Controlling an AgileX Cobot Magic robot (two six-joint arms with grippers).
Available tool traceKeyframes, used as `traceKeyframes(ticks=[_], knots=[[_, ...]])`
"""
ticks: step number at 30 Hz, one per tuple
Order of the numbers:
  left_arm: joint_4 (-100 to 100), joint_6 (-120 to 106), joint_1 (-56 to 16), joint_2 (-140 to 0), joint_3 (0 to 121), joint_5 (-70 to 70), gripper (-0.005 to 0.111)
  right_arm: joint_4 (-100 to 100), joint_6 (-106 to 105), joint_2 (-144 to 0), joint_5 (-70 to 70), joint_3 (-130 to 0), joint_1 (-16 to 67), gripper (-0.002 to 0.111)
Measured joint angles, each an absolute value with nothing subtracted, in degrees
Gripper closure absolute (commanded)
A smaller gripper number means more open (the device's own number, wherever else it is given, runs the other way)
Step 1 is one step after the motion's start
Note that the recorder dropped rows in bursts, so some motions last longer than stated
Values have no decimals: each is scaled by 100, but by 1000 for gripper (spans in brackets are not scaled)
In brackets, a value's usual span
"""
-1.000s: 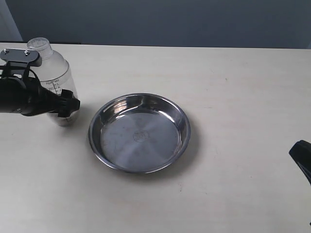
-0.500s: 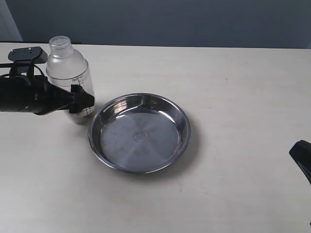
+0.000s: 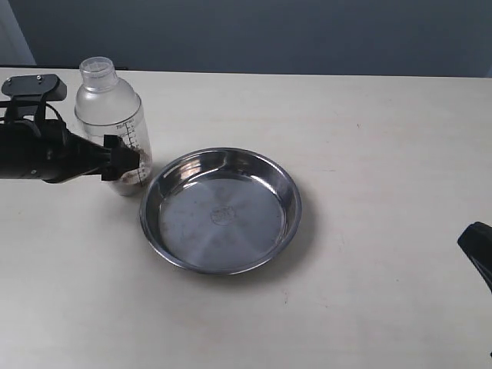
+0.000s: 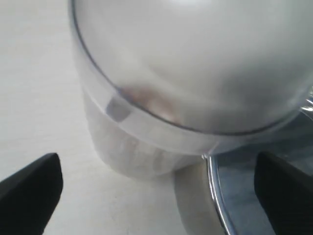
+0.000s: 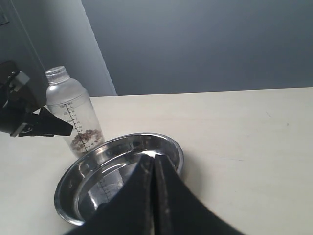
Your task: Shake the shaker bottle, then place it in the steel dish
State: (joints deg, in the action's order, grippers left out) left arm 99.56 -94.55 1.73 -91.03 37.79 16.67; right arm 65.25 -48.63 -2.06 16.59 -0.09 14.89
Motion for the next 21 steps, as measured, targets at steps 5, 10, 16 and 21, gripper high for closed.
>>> traceKeyframes(ticks=[5,10,16,21], knots=[[9956,-9455,160,-8190,3365,1496,2,6525,-4863,-206,1659,-9,1489,109],[9956,-9121,-212,-7174,2788,981,2,6525,-4863,-206,1659,-9,1489,109],[9956,-8421,-697,-6663,2345,202,2,6525,-4863,-206,1659,-9,1489,109],[9956,-8246,-744,-6661,2334,457,2,6525,-4863,-206,1659,-9,1489,109]])
